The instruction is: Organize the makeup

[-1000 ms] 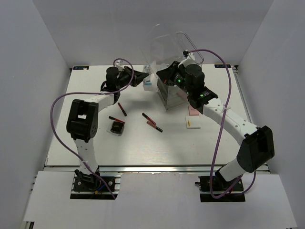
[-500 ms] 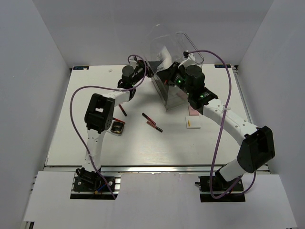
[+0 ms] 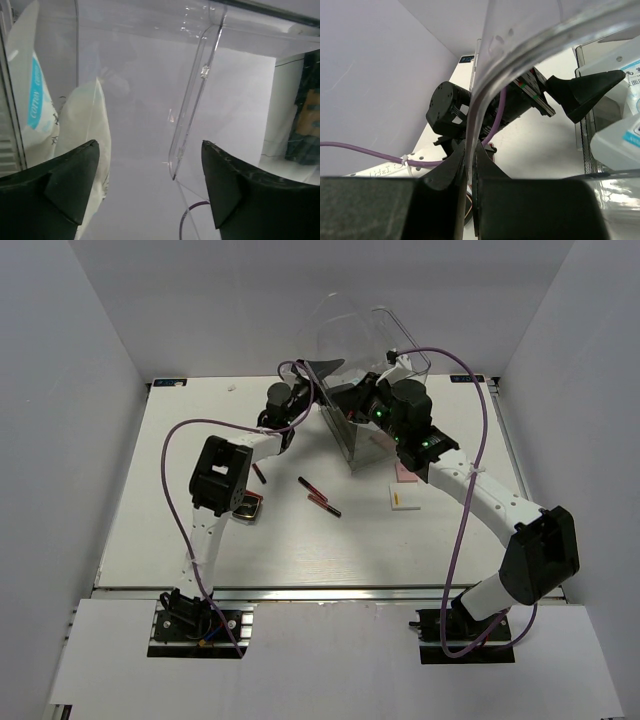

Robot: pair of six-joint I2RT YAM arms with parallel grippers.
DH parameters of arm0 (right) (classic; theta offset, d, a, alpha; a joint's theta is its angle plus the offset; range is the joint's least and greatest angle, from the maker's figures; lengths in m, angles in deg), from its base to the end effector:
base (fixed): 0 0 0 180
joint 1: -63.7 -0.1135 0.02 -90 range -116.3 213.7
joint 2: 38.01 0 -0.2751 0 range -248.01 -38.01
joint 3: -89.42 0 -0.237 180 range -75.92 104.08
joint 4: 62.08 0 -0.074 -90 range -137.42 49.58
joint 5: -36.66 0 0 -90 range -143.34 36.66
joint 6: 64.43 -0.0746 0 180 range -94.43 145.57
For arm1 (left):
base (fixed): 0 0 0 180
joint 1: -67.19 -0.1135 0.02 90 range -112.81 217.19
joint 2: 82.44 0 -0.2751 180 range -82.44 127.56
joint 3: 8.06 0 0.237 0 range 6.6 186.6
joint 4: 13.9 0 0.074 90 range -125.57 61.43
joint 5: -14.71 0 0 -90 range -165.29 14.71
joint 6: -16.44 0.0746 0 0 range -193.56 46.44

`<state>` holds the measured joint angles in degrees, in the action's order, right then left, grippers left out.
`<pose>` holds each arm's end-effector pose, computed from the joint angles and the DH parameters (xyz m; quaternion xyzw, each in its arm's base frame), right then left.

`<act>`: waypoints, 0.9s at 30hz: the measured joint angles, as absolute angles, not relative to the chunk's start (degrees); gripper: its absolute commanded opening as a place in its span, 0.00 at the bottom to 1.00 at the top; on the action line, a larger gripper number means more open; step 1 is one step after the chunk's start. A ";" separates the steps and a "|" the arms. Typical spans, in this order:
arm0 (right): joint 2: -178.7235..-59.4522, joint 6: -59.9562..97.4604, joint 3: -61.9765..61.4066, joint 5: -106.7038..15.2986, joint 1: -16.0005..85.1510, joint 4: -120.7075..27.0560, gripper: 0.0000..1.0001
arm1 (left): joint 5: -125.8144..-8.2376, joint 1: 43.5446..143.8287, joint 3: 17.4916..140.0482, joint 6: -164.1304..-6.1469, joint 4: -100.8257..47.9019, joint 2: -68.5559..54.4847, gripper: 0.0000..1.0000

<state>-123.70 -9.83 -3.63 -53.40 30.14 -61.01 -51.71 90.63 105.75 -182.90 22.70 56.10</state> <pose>0.3208 0.2127 0.3935 0.0117 0.7058 0.4007 0.5841 0.5210 -0.2584 0.2258 -0.3042 0.5596 -0.7480 0.1864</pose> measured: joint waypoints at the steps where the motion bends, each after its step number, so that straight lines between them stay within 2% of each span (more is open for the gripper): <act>1: -123.65 -9.83 -3.63 -53.40 30.16 -61.01 0.00 | -51.56 90.48 105.78 -182.99 22.77 56.10 0.98; 7: -123.63 -9.83 -3.63 -53.40 30.25 -61.03 0.00 | -50.62 89.56 105.38 -181.32 20.84 55.05 0.98; 11: -123.61 -9.83 -3.63 -53.40 30.25 -61.07 0.00 | -49.94 88.68 100.57 -178.88 17.69 50.79 0.98; 19: -123.54 -9.81 -3.63 -53.38 30.27 -61.11 0.02 | -50.03 84.51 81.49 -166.59 -1.69 26.50 0.98; 24: -123.52 -9.59 -3.74 -53.18 30.27 -60.87 0.14 | -51.36 80.18 68.62 -160.32 -8.64 10.48 0.98; 27: -123.04 -8.56 -4.22 -52.61 30.25 -60.96 0.25 | -52.11 77.65 63.57 -158.20 -11.16 6.70 0.98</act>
<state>-123.04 -8.56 -4.22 -52.61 30.25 -60.96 -52.11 77.65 63.57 -158.20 -11.16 6.70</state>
